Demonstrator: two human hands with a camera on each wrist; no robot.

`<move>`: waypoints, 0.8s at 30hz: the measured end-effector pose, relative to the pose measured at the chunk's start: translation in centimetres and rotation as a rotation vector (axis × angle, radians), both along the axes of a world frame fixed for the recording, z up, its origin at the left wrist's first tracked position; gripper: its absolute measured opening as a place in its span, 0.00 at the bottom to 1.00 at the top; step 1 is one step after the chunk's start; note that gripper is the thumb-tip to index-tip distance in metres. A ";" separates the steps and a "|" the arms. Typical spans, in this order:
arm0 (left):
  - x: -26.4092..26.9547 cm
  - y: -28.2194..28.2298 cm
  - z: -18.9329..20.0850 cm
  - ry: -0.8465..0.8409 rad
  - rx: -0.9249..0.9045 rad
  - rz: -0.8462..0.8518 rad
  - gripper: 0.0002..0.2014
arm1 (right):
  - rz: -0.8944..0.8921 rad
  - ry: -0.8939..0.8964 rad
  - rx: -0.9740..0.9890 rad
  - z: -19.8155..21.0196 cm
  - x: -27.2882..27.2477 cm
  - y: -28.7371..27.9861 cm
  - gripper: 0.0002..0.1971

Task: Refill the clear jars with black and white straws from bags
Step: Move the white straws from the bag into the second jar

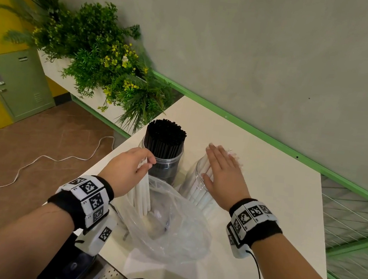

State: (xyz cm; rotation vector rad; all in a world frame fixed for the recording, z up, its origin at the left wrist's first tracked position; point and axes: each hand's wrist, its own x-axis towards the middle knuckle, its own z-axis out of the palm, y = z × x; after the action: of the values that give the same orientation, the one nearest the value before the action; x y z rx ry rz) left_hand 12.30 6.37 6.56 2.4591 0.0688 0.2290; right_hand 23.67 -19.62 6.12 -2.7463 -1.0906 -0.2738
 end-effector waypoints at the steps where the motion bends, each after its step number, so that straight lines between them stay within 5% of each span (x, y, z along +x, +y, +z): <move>1: 0.0 0.1 0.0 0.001 -0.001 -0.001 0.05 | -0.006 0.013 -0.022 0.1 0.1 -0.2 0.31; 5: -0.1 0.3 -0.2 -0.004 -0.010 0.000 0.06 | -0.123 -0.081 0.128 1.2 0.7 -1.9 0.35; 9: 0.0 0.3 -0.2 -0.002 -0.010 0.008 0.05 | -0.154 0.095 -0.122 0.4 1.5 -3.3 0.48; 16: 0.2 0.2 -0.1 -0.002 -0.014 0.007 0.05 | -0.142 0.076 -0.029 2.4 3.6 -1.0 0.49; 20: 0.1 0.2 -0.1 -0.003 -0.018 0.003 0.05 | -0.179 0.142 -0.108 1.9 3.9 0.2 0.40; 24: 0.1 0.3 -0.1 -0.004 -0.028 0.000 0.06 | -0.142 -0.056 0.142 1.3 3.2 0.4 0.26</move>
State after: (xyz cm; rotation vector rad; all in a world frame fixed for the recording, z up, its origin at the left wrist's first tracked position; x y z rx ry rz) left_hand 12.41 6.64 6.43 2.4306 0.0703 0.2314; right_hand 26.89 -19.21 7.44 -2.7063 -0.8545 -0.4324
